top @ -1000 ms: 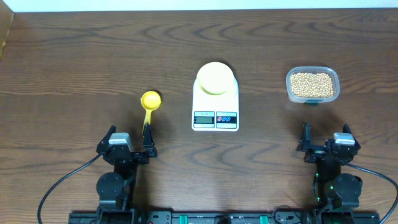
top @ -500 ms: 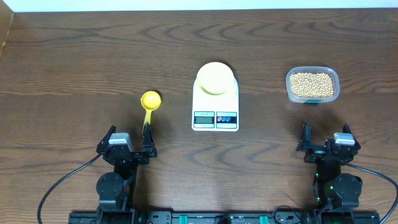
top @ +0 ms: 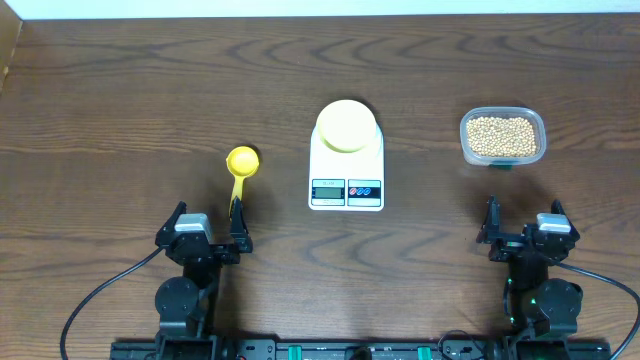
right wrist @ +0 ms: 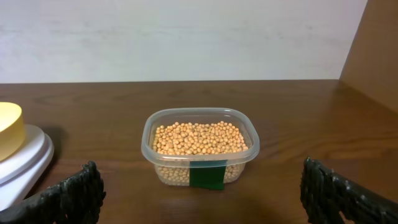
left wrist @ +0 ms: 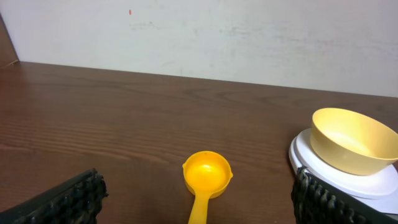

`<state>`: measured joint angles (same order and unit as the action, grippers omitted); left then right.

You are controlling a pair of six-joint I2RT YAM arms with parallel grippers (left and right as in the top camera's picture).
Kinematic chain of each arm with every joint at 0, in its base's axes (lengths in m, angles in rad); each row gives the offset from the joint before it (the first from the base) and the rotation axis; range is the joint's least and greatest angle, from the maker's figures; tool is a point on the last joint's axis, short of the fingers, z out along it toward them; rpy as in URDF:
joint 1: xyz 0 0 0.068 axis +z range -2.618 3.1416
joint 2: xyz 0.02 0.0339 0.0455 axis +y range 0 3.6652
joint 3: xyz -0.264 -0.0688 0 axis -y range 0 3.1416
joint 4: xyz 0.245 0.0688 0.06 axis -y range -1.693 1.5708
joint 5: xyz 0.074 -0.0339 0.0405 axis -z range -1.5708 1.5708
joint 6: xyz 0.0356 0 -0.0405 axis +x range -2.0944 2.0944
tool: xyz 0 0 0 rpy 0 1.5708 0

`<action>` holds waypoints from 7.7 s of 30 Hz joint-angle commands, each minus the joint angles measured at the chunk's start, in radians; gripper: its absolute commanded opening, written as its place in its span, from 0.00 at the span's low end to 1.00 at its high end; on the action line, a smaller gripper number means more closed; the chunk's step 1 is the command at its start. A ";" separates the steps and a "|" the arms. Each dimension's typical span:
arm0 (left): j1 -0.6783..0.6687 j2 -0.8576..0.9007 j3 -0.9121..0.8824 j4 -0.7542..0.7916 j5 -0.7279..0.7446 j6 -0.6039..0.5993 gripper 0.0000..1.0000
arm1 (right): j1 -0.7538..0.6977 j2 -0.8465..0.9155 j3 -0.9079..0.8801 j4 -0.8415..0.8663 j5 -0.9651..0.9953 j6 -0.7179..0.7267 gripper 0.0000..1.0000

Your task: Scoop item into bowl and weigh 50g on scale

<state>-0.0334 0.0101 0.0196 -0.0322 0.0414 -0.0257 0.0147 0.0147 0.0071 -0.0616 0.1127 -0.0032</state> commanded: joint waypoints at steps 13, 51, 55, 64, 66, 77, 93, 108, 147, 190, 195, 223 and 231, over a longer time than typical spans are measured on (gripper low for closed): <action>0.005 -0.006 -0.014 -0.038 -0.026 -0.002 0.98 | 0.006 -0.009 -0.002 -0.002 0.008 0.017 0.99; 0.005 0.929 0.964 -0.681 0.036 0.018 0.98 | 0.006 -0.008 -0.002 -0.002 0.008 0.017 0.99; 0.005 1.087 1.112 -0.777 0.010 0.029 0.98 | 0.006 -0.008 -0.002 -0.002 0.008 0.017 0.99; 0.060 1.369 1.369 -0.953 -0.003 0.032 0.98 | 0.006 -0.008 -0.002 -0.002 0.008 0.017 0.99; 0.085 1.421 1.398 -0.979 0.011 0.033 0.98 | 0.006 -0.008 -0.002 -0.002 0.008 0.017 0.99; 0.119 1.620 1.403 -0.988 0.033 0.032 0.98 | 0.006 -0.008 -0.002 -0.002 0.008 0.017 0.99; 0.119 1.637 1.366 -0.946 0.031 0.033 0.98 | 0.006 -0.008 -0.002 -0.002 0.008 0.017 0.99; 0.119 1.709 1.362 -0.911 0.025 0.037 0.98 | 0.006 -0.008 -0.002 -0.002 0.008 0.017 0.99; 0.105 1.960 1.362 -0.789 0.018 0.071 0.98 | 0.006 -0.008 -0.002 -0.002 0.008 0.017 0.99; 0.104 2.007 1.362 -0.755 0.018 0.070 0.98 | 0.006 -0.008 -0.002 -0.002 0.008 0.017 0.99; 0.104 2.008 1.362 -0.753 0.018 0.071 0.98 | 0.006 -0.008 -0.002 -0.002 0.008 0.017 0.99; 0.104 2.010 1.337 -0.742 0.018 0.071 0.98 | 0.006 -0.008 -0.002 -0.002 0.008 0.017 0.99; 0.104 2.010 1.334 -0.743 0.018 0.071 0.98 | 0.006 -0.008 -0.002 -0.002 0.009 0.017 0.99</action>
<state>0.0746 2.0052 1.3632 -0.7757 0.0719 0.0311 0.0154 0.0147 0.0067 -0.0608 0.1131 -0.0032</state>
